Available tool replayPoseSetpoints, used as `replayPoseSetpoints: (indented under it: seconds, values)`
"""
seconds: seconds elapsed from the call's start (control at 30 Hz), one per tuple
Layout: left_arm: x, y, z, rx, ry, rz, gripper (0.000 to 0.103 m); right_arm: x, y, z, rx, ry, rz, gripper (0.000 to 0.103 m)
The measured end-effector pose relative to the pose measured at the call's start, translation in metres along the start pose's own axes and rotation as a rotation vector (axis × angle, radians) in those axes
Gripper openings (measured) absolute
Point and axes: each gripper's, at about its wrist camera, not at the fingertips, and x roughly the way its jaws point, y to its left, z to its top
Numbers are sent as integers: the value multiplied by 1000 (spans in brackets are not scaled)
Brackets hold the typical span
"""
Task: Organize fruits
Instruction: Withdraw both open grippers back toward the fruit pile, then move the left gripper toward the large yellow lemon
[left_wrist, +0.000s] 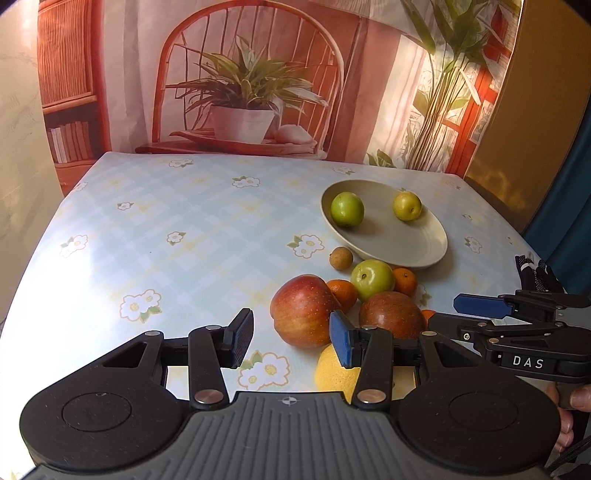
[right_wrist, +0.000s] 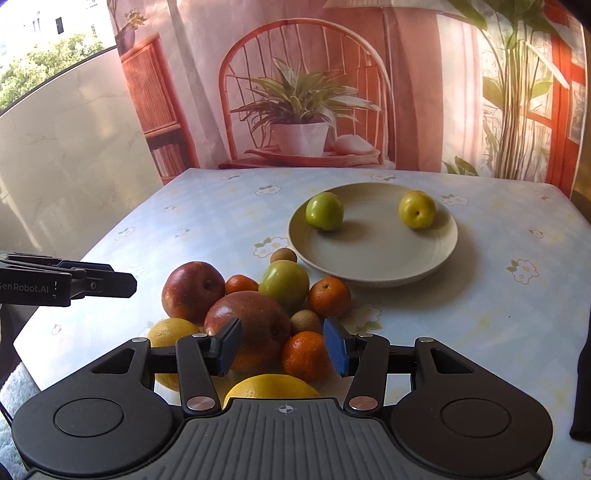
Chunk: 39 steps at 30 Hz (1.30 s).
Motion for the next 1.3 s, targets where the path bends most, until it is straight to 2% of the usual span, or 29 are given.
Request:
replayPoseSetpoints:
  seconds: [0.23,0.43,0.73,1.03,1.3]
  values:
    - [-14,14,-11,-9,-36,43,48,-4,19,-3,-23,1,32,46]
    - [-20,21,-16,-33,-53,40,48,-5,39,-7,-62,28,57,46]
    - [-17,27,-27,-46,-42,22,48,6,60,-13,-105,99,88,46]
    - [-16,41,-32,-103,-33,3,48,25,71,-14,-116,165,100,46]
    - [0,37,-23,-122,-15,-67,48,32,70,-17,-127,175,105,45]
